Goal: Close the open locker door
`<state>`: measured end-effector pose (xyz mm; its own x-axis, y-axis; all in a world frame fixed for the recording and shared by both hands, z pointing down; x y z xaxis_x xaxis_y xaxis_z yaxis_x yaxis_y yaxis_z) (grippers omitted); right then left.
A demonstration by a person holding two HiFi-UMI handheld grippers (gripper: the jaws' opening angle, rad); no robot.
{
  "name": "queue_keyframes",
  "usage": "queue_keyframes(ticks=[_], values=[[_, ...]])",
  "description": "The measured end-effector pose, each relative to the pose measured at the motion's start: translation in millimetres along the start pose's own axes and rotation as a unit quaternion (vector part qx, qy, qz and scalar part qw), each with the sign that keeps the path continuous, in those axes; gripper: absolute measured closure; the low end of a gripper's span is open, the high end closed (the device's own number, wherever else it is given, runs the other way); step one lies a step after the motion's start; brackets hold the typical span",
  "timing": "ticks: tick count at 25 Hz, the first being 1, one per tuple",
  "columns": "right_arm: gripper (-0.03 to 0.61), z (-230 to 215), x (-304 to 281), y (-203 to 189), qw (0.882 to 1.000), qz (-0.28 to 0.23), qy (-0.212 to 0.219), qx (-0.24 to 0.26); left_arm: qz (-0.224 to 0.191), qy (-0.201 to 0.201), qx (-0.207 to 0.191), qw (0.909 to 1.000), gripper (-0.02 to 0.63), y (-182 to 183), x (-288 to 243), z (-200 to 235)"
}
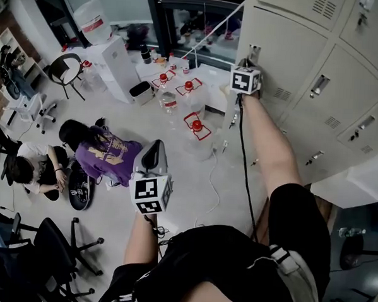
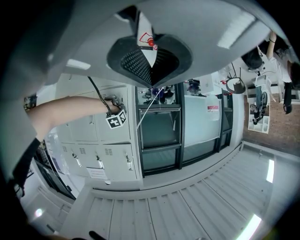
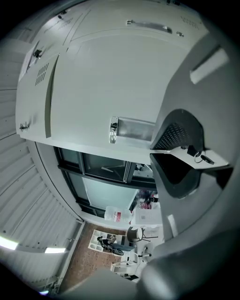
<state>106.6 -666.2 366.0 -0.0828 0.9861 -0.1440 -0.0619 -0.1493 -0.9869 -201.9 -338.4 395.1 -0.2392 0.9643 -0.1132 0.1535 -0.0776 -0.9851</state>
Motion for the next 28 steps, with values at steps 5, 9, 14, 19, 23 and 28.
queue_keyframes(ticks=[5,9,14,19,23,28], values=[[0.545,-9,-18,0,1.000,0.005,-0.007,-0.011,0.009,0.017,-0.004,0.9998,0.614,-5,8,10],[0.546,-8,-26,1,1.000,-0.007,-0.001,-0.014,0.011,0.025,-0.004,0.9996,0.614,-8,14,15],[0.548,-7,-7,11,0.999,-0.049,0.017,-0.011,0.008,0.022,-0.003,0.9997,0.614,-7,12,11],[0.568,14,75,42,0.987,-0.136,0.086,-0.023,-0.007,0.012,0.006,0.9999,0.614,0,8,3],[0.569,18,163,54,0.972,-0.187,0.135,-0.034,-0.021,-0.006,0.010,0.9997,0.614,10,0,-15],[0.569,19,253,26,0.965,-0.200,0.168,-0.037,-0.041,-0.029,0.009,0.9987,0.614,27,-4,-43]])
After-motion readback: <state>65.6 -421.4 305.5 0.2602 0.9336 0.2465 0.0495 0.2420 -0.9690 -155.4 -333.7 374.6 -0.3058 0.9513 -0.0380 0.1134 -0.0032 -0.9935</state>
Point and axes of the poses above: the fingertips, and each gripper's own axes: x backward along the fingers, z to its left, y out of its top, the point moved 3 cm from there along x, backward along the fingers, and after that the axes turned 4 degrees about -x, right-handed, at the moved point
